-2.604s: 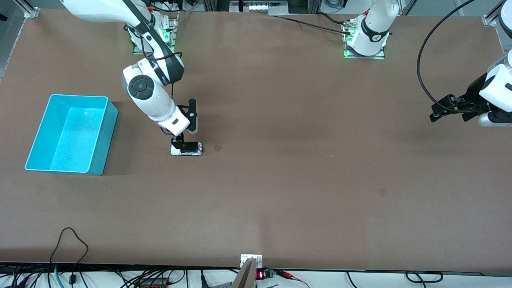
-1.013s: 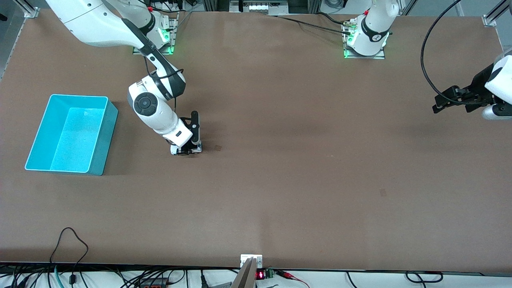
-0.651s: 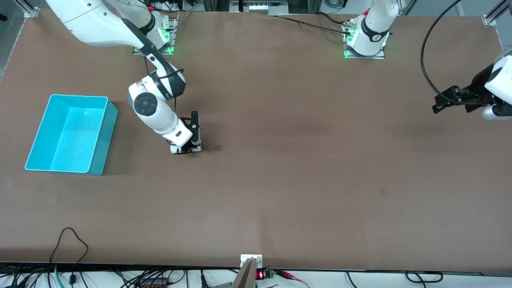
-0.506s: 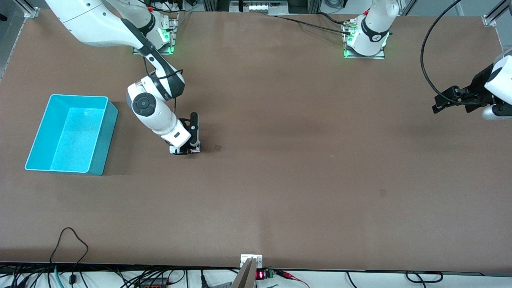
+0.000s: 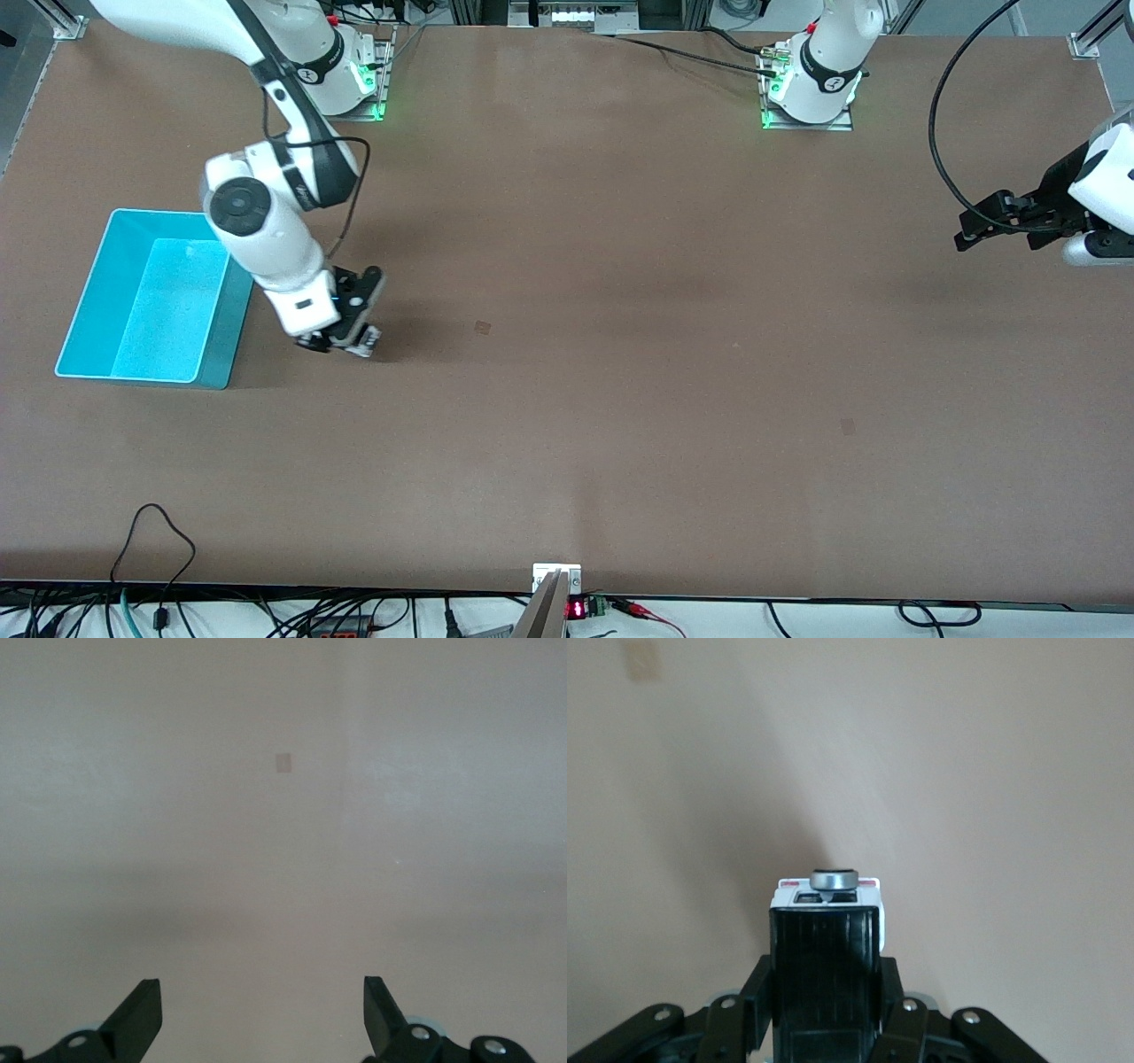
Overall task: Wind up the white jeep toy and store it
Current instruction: 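Carry the jeep over the light-blue bin with the right gripper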
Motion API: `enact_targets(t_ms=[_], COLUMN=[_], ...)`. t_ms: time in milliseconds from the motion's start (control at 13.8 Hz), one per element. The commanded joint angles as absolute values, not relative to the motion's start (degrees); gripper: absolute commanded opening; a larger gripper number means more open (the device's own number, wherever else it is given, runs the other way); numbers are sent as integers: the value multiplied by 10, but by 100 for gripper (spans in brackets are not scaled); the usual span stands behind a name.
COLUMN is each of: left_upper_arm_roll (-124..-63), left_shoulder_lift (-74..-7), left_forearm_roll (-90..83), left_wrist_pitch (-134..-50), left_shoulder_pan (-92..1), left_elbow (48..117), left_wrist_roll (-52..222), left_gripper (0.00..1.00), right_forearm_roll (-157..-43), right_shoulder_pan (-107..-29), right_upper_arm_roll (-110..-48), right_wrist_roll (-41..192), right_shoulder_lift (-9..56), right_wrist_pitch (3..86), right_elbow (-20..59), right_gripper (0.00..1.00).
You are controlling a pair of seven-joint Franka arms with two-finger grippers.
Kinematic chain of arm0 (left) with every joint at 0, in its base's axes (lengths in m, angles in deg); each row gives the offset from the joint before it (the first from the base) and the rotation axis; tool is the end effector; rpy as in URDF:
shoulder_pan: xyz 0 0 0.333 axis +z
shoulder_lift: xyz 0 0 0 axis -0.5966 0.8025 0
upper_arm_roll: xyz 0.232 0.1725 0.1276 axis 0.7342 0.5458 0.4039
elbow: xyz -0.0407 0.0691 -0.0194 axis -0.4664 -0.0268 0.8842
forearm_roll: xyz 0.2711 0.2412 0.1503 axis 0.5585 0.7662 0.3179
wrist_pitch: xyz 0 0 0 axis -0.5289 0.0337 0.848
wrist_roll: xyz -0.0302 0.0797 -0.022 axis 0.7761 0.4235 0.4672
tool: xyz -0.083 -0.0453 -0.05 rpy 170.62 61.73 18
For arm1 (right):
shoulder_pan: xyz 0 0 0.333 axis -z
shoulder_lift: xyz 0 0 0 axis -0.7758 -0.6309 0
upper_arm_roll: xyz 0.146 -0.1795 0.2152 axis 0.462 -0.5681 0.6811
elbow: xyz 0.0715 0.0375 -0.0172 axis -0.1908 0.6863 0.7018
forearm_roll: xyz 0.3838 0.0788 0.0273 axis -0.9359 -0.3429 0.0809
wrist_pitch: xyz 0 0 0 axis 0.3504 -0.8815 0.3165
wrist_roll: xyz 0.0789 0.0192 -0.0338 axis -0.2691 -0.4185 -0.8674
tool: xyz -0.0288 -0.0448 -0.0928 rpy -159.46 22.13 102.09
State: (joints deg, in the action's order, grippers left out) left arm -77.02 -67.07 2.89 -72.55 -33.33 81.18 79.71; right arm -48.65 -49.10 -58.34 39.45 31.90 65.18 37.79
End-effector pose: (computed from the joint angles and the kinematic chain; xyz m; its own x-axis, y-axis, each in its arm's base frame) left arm 0.5575 0.0094 0.5774 0.9987 0.0501 0.0043 0.0498 -0.9978 0.0429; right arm 0.5821 0.1304 0.3223 0.4447 0.8953 -0.0270 0.8888 -0.4374 0.1370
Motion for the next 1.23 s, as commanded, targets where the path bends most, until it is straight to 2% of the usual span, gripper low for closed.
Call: enact_targets(t_ms=[0, 217, 506, 723, 1013, 1157], left_upper_arm_roll=[-750, -754, -756, -756, -756, -756], left_shoulder_lift=[-671, -671, -673, -674, -673, -673], left_forearm_roll=[33, 34, 34, 34, 34, 33], left_wrist_pitch=[-726, -727, -726, -722, -724, -724], left_shoulder_pan=[-351, -347, -347, -347, -346, -345], left_elbow=[810, 810, 810, 811, 811, 812], left_wrist_roll=[791, 791, 791, 791, 791, 792], left_gripper=[100, 100, 100, 100, 100, 100], right_forearm_roll=[-508, -509, -511, -510, -512, -567], right_shoulder_pan=[-490, -490, -491, -494, -491, -491], right_upper_arm_roll=[-624, -692, -786, -848, -887, -894], right_wrist_roll=[431, 450, 443, 441, 452, 478], right_shoulder_lift=[359, 389, 406, 404, 377, 356], right_wrist_pitch=[598, 559, 563, 609, 686, 690], right_elbow=[399, 400, 409, 428, 458, 465], right_gripper=[0, 0, 0, 0, 0, 0])
